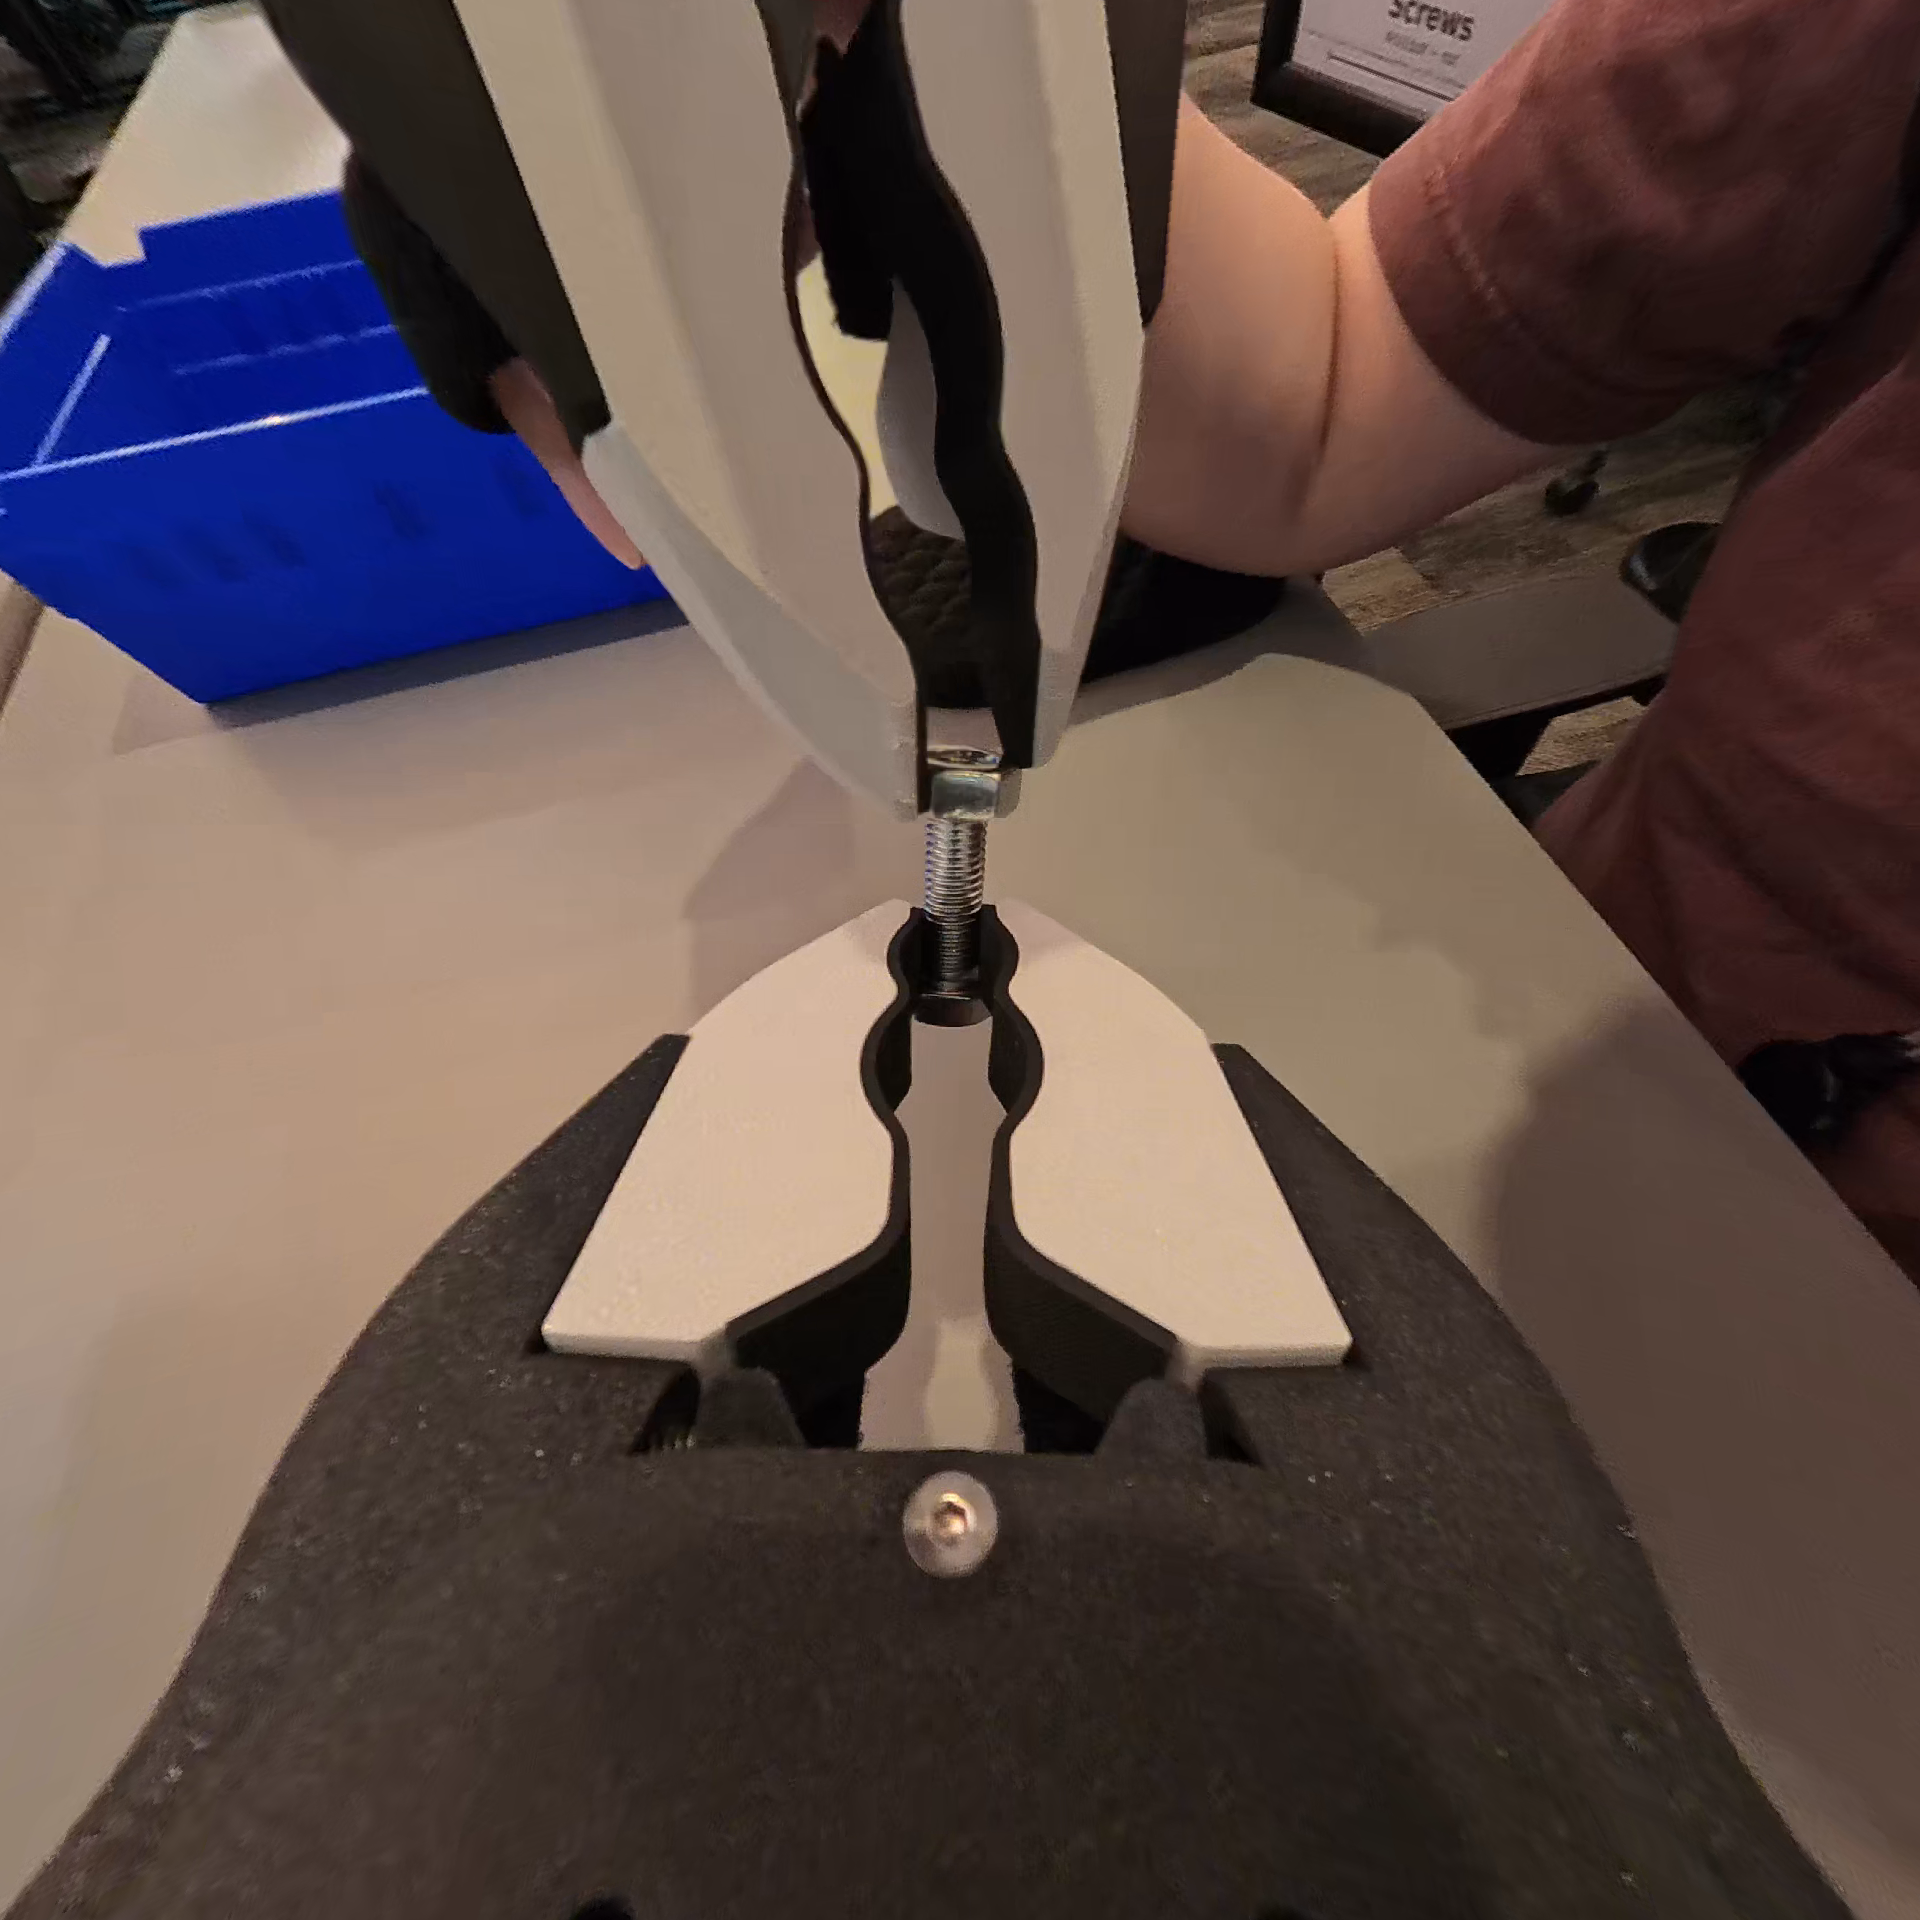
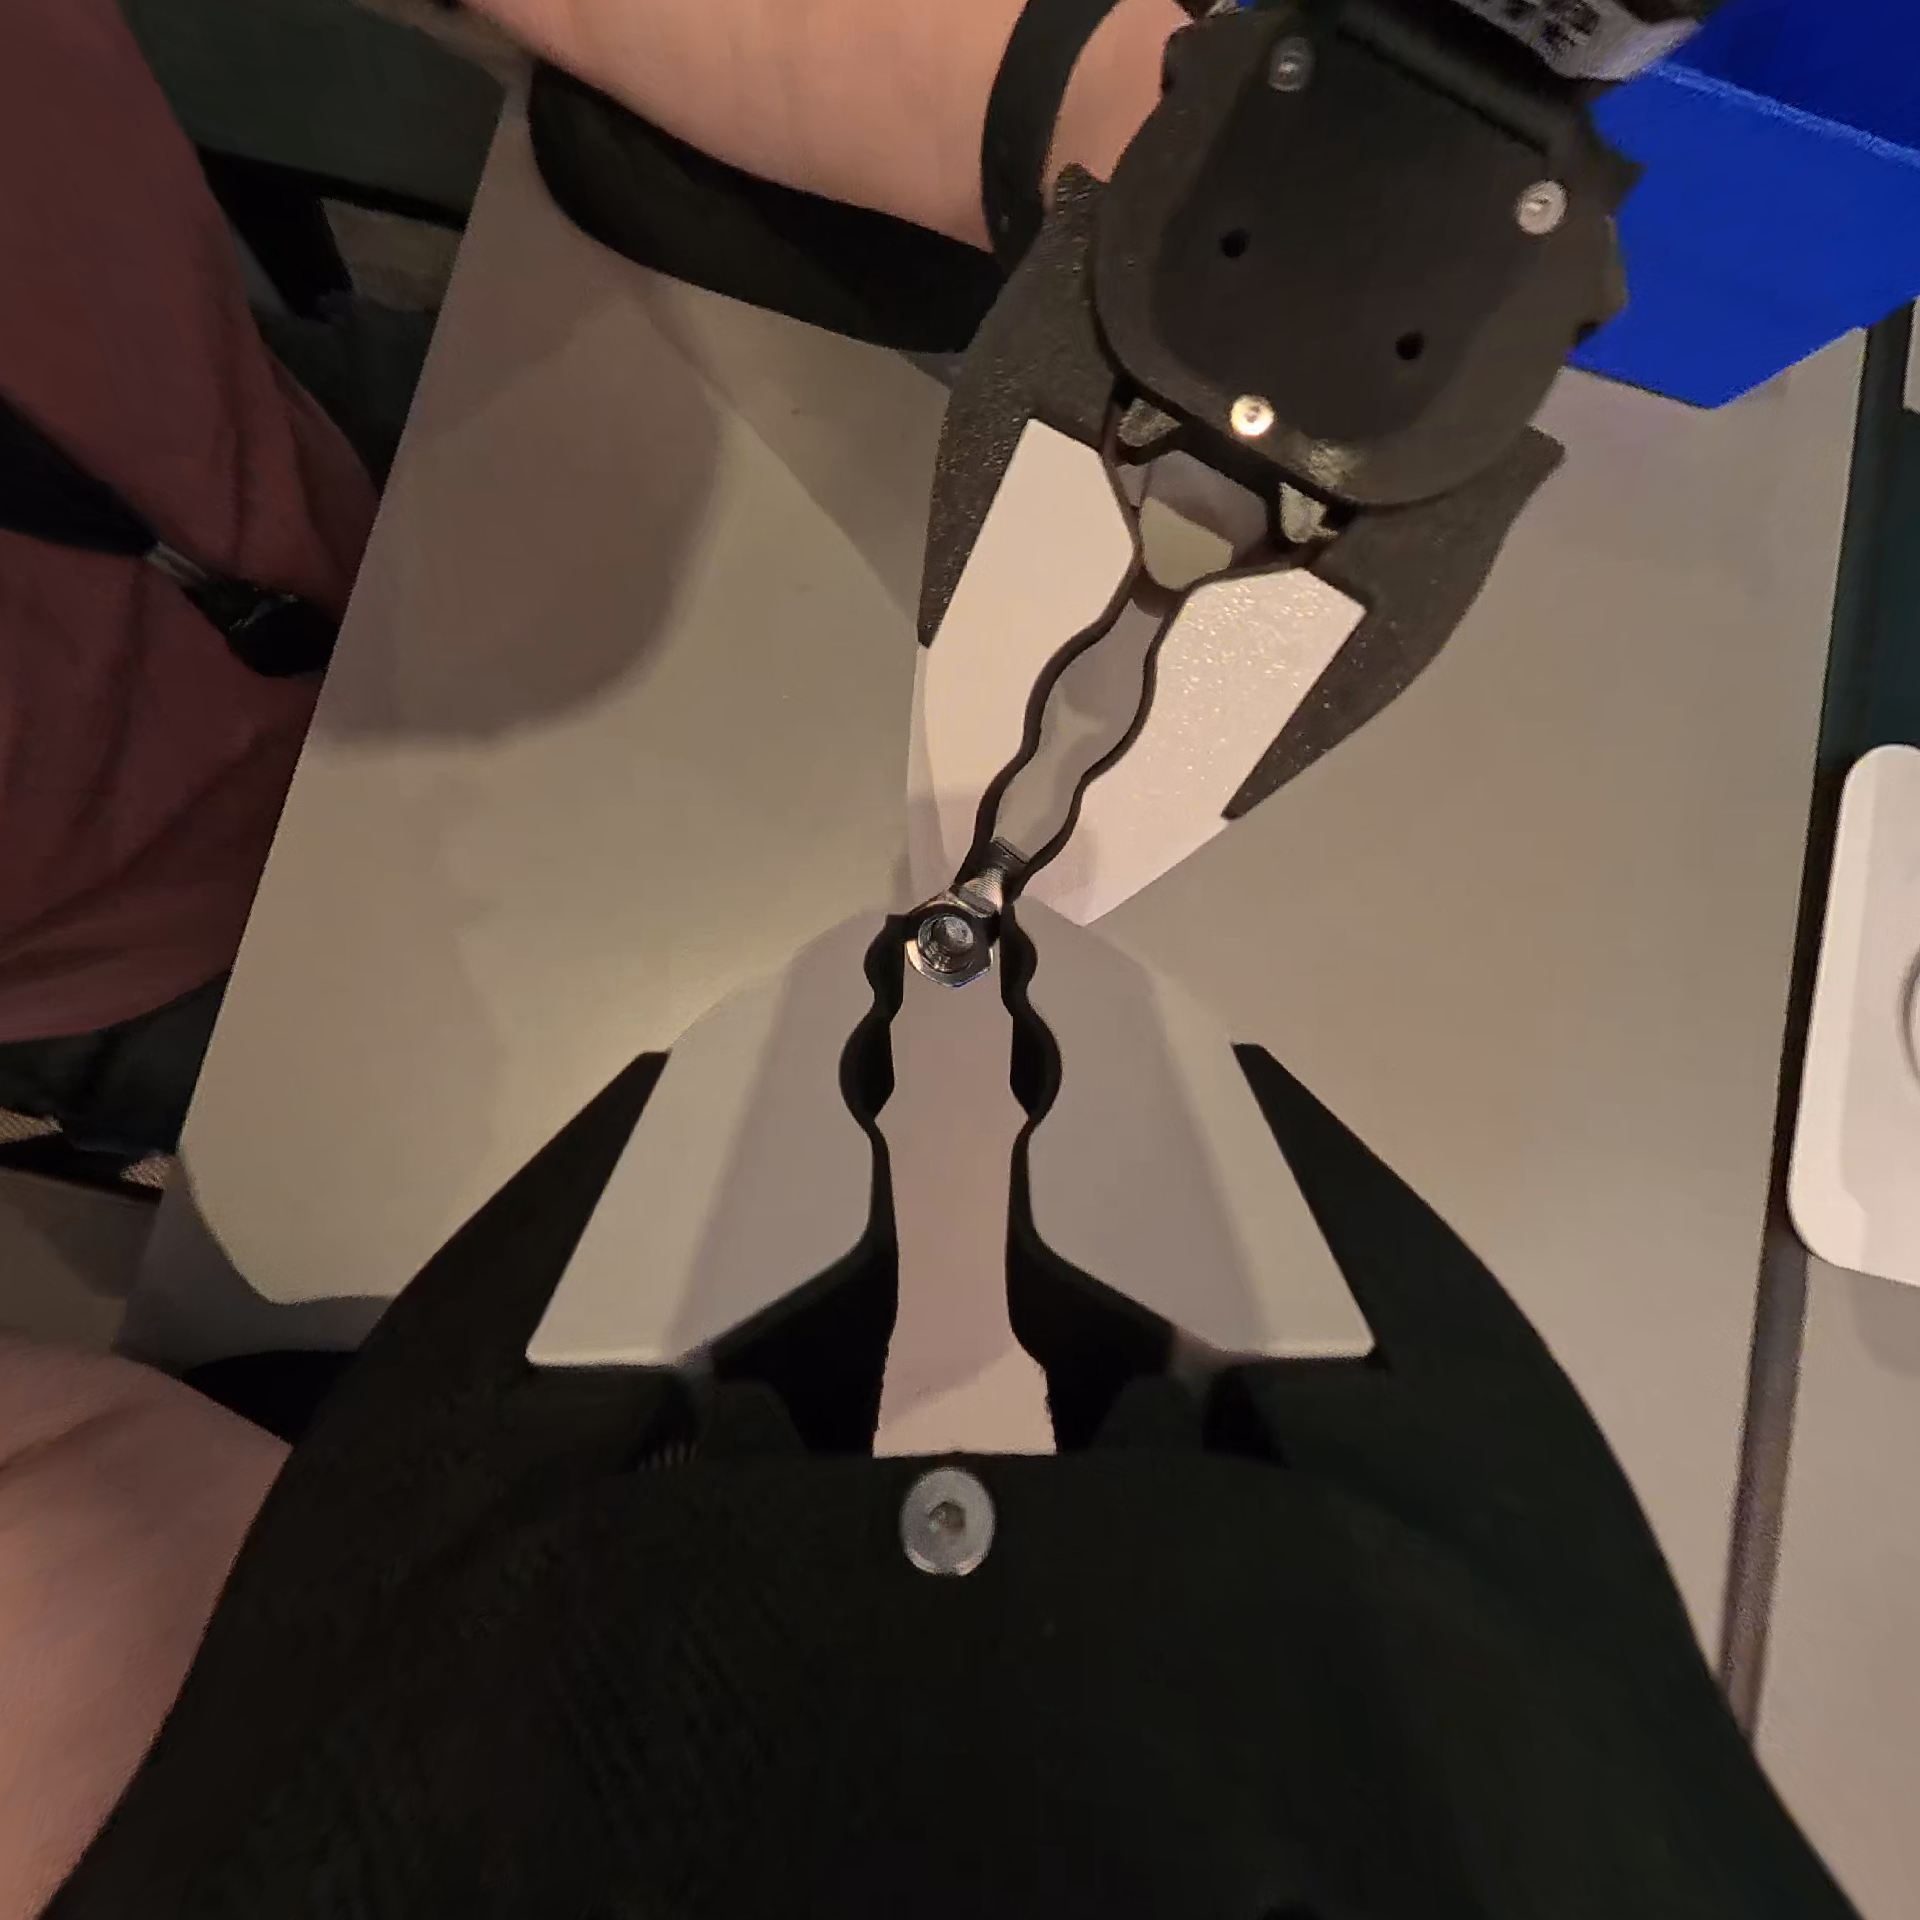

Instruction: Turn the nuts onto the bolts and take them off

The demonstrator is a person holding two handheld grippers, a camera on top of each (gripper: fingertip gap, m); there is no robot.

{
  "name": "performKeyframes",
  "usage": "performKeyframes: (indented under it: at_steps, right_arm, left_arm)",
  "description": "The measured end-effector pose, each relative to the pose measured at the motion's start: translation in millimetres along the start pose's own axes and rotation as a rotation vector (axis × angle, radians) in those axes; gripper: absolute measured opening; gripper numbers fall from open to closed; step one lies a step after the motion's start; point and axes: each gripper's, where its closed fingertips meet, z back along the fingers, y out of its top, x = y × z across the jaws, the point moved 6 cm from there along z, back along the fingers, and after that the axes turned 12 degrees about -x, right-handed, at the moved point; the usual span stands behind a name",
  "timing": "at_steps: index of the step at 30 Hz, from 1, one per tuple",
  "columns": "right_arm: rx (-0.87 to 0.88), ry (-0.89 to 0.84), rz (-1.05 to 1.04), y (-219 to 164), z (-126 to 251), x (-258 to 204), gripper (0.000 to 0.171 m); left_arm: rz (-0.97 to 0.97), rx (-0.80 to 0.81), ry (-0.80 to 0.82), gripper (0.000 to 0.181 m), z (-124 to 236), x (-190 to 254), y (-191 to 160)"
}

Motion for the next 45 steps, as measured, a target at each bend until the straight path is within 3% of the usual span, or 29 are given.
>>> performKeyframes:
  at_steps: [21, 30, 37, 45]
  right_arm:
    - [0.254, 0.023, -0.521, -15, 3, 62, 0.018]
    - [0.272, -0.008, -0.507, -13, 6, 63, 0.020]
    - [0.347, -0.096, -0.455, -10, 20, 64, 0.040]
    - [0.844, -0.267, -0.198, 15, 51, 63, 0.065]
  left_arm:
    - [0.112, -0.041, 0.432, 0.009, 26, -41, -6]
    - [0.120, -0.021, 0.435, 0.009, 29, -42, -6]
    - [0.136, 0.036, 0.435, 0.009, 35, -43, -4]
    - [0.177, 0.433, 0.342, 0.009, 67, -37, 16]
